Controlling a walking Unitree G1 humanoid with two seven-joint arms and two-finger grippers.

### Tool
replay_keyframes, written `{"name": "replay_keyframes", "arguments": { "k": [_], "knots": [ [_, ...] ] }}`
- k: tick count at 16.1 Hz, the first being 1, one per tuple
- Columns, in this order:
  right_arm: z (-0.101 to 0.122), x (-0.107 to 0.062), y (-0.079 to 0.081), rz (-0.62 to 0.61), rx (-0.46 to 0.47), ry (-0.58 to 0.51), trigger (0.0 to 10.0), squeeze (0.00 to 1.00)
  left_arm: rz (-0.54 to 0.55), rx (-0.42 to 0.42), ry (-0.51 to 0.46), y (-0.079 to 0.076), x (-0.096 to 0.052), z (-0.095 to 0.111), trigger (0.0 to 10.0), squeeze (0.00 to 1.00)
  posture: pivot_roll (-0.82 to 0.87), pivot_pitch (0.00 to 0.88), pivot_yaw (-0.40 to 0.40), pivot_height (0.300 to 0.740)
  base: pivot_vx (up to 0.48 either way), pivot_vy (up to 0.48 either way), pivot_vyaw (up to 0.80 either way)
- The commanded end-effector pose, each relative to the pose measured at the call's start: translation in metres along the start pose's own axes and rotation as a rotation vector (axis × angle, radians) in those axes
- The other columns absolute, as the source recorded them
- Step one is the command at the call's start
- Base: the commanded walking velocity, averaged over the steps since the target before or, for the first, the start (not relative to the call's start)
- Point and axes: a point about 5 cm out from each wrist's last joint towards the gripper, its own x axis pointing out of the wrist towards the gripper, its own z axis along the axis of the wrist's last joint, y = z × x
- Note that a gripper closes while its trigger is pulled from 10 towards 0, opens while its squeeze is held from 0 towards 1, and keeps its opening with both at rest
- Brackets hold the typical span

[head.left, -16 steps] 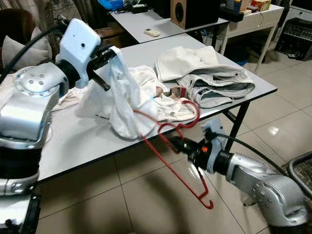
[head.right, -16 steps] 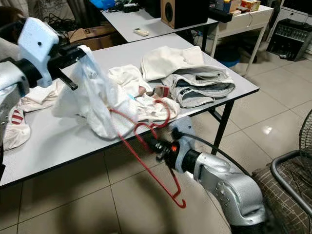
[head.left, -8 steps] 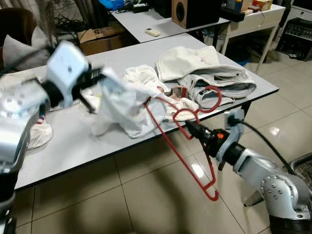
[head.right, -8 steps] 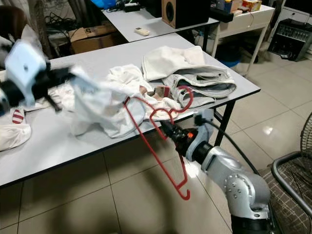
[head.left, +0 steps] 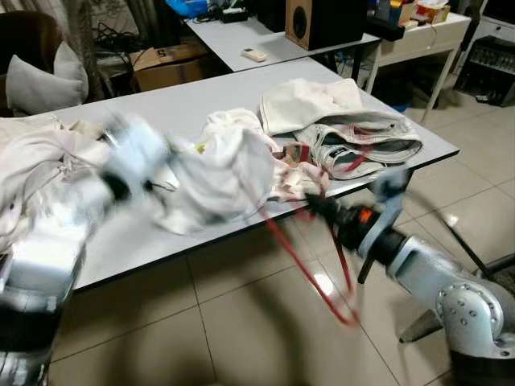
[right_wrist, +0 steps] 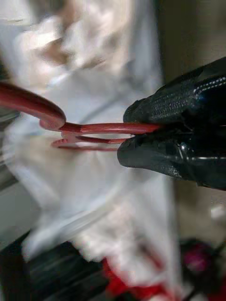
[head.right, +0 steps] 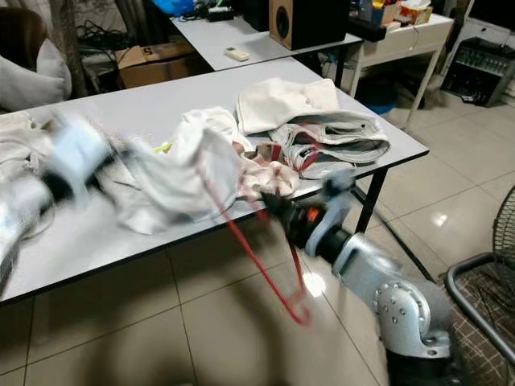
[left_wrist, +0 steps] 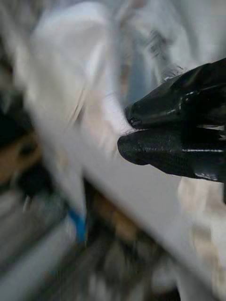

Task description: Hang hanger

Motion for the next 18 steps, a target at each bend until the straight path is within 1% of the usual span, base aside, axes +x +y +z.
{"name": "replay_keyframes", "arguments": {
  "k": [1,2,3,4,5,8,9,11,12,13,14,15,16,18],
  "knots": [
    [0.001,0.0,-0.002,-0.022,0.007,-0.012,10.0,0.0,0.117,0.026,-0.029,0.023,-0.002,0.008,0.0,0.0,-0.07,0.0,0.076,0.74,0.0,0.0,0.0],
    [0.011,-0.003,-0.006,-0.041,0.048,-0.096,10.0,0.0,0.105,0.041,-0.037,0.028,-0.004,0.012,0.0,0.0,-0.07,0.0,0.085,0.74,0.0,0.0,0.0],
    [0.023,-0.004,-0.012,-0.068,0.094,-0.181,10.0,0.0,0.042,0.058,-0.034,0.023,-0.006,0.012,0.0,0.0,-0.07,0.0,0.087,0.74,0.0,0.0,0.0],
    [0.029,-0.003,-0.013,-0.059,0.143,-0.235,10.0,0.0,-0.025,0.072,-0.031,0.013,-0.008,0.011,0.0,0.0,-0.07,0.0,0.086,0.74,0.0,0.0,0.0],
    [0.031,-0.001,-0.011,-0.038,0.161,-0.251,10.0,0.0,-0.065,0.081,-0.024,0.007,-0.008,0.009,0.0,0.0,-0.07,0.0,0.086,0.74,0.0,0.0,0.0],
    [0.031,0.004,-0.004,0.019,0.198,-0.265,10.0,0.0,-0.137,0.113,0.013,-0.004,-0.009,0.0,0.0,0.0,-0.06,0.0,0.084,0.74,0.0,0.0,0.0],
    [0.027,0.008,-0.001,0.033,0.241,-0.254,10.0,0.0,-0.187,0.1,0.002,-0.013,-0.01,0.001,0.0,0.0,-0.06,0.0,0.084,0.74,0.0,0.0,0.0],
    [0.005,0.023,0.005,0.038,0.325,-0.156,10.0,0.0,-0.243,0.028,-0.09,-0.032,-0.006,0.016,0.0,0.0,-0.05,0.0,0.081,0.74,0.0,0.0,0.0],
    [0.001,0.027,0.005,0.034,0.347,-0.138,10.0,0.0,-0.247,0.017,-0.105,-0.035,-0.006,0.019,0.0,0.0,-0.05,0.0,0.08,0.74,0.0,0.0,0.0],
    [-0.001,0.031,0.005,0.027,0.355,-0.125,10.0,0.0,-0.238,0.022,-0.11,-0.035,-0.005,0.02,0.0,0.0,-0.05,0.0,0.08,0.74,0.0,0.0,0.0],
    [-0.003,0.035,0.005,0.031,0.356,-0.095,10.0,0.0,-0.178,0.037,-0.112,-0.026,-0.005,0.023,0.0,0.0,-0.03,0.0,0.076,0.74,0.0,0.0,0.0],
    [-0.003,0.036,0.004,0.032,0.357,-0.092,10.0,0.0,-0.159,0.039,-0.112,-0.021,-0.005,0.024,0.0,0.0,-0.02,0.0,0.075,0.74,0.0,0.0,0.0],
    [-0.001,0.036,0.003,0.023,0.361,-0.107,10.0,0.0,-0.151,0.049,-0.115,-0.011,-0.009,0.027,0.0,0.0,-0.01,0.0,0.074,0.74,0.0,0.0,0.0],
    [0.009,0.035,-0.003,0.01,0.397,-0.188,10.0,0.0,-0.207,0.072,-0.082,-0.012,-0.013,0.024,0.0,0.0,0.0,0.0,0.075,0.74,0.0,0.0,0.0]
  ]
}}
